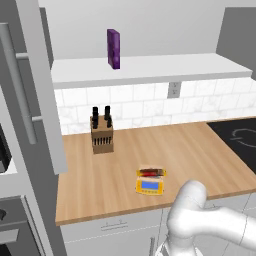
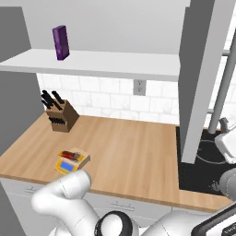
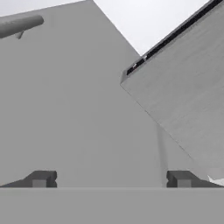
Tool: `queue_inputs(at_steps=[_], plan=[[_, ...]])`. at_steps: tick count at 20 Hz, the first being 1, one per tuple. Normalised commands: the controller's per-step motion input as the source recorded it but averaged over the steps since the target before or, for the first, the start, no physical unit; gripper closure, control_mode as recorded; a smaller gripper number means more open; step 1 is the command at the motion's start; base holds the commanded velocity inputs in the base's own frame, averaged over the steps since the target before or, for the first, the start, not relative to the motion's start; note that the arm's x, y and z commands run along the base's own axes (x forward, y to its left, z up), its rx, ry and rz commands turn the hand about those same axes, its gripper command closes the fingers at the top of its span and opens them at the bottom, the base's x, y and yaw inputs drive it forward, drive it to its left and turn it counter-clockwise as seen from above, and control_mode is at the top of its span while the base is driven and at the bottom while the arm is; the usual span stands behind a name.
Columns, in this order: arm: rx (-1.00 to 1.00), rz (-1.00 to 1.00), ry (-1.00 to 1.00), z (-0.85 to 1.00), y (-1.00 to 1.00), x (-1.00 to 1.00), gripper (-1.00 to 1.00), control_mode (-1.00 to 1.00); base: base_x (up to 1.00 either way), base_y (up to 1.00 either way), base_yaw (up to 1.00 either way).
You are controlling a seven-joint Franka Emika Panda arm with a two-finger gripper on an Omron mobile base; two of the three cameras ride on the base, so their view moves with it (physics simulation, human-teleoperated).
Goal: Pick the bar and place it on the digital scale for weighing, and close the cabinet.
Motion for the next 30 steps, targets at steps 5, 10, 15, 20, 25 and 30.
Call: queue_inputs(at_steps=[5, 10, 15, 20, 25, 30], plan=[[-0.32, 0.04, -0.11, 0.34, 1.0, -0.6, -1.0, -1.0, 0.0, 0.0, 0.0], [-0.38, 0.06, -0.25, 0.36, 1.0, -0.81, -1.0, -1.0, 0.0, 0.0, 0.0], [-0.4, 0.0, -0.28, 0.48, 1.0, -0.53, -1.0, -1.0, 0.0, 0.0, 0.0], [-0.42, -0.04, -0.13, 0.2, 1.0, -0.03, -1.0, -1.0, 0.0, 0.0, 0.0], [-0.35, -0.18, -0.07, 0.0, 1.0, 0.08, -1.0, -1.0, 0.0, 0.0, 0.0], [-0.27, -0.3, -0.12, 0.0, 1.0, 0.34, -1.0, -1.0, 0.0, 0.0, 0.0]])
